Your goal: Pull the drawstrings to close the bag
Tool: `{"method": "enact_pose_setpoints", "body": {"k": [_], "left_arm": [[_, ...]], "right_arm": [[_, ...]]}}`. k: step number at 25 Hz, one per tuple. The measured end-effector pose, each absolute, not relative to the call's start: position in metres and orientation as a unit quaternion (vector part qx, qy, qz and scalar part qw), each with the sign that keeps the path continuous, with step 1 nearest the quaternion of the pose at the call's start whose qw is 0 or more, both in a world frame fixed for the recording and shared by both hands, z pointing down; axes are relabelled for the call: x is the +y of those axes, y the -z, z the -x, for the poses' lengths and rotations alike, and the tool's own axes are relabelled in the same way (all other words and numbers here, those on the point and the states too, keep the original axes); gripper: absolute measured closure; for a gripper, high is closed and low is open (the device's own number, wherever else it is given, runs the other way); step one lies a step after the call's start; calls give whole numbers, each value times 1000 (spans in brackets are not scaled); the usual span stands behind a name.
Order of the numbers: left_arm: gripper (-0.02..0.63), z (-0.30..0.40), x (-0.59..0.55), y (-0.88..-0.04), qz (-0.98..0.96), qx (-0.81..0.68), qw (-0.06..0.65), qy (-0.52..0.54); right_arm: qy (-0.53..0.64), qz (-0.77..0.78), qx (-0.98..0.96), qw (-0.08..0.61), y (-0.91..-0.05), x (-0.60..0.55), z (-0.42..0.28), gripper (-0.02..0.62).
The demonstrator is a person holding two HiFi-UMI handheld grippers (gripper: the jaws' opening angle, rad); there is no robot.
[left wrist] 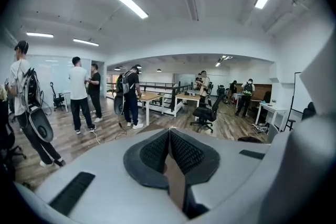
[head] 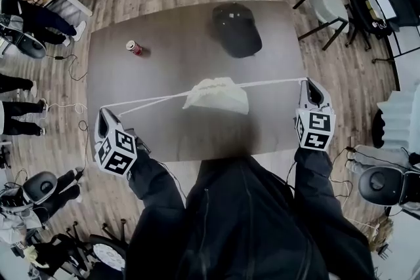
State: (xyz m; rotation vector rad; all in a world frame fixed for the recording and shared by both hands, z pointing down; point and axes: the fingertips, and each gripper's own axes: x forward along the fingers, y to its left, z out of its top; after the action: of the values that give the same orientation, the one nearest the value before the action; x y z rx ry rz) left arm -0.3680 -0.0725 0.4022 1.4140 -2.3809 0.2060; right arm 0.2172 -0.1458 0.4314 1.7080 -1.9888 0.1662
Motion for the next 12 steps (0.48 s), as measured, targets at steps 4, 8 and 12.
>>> {"method": "enact_pose_setpoints", "body": {"k": [4, 8, 12], "left_arm": [[571, 374, -67, -409, -493, -845, 194, -66], [571, 379, -63, -411, -487, -848, 197, -73], [571, 368, -70, -434, -513, -822, 230, -90]], "right_arm": [[-62, -630, -729, 261, -436, -146, -220, 569], [-81, -632, -725, 262, -443, -144, -225, 569], [-117, -617, -730, 270, -466, -147, -223, 569]]}}
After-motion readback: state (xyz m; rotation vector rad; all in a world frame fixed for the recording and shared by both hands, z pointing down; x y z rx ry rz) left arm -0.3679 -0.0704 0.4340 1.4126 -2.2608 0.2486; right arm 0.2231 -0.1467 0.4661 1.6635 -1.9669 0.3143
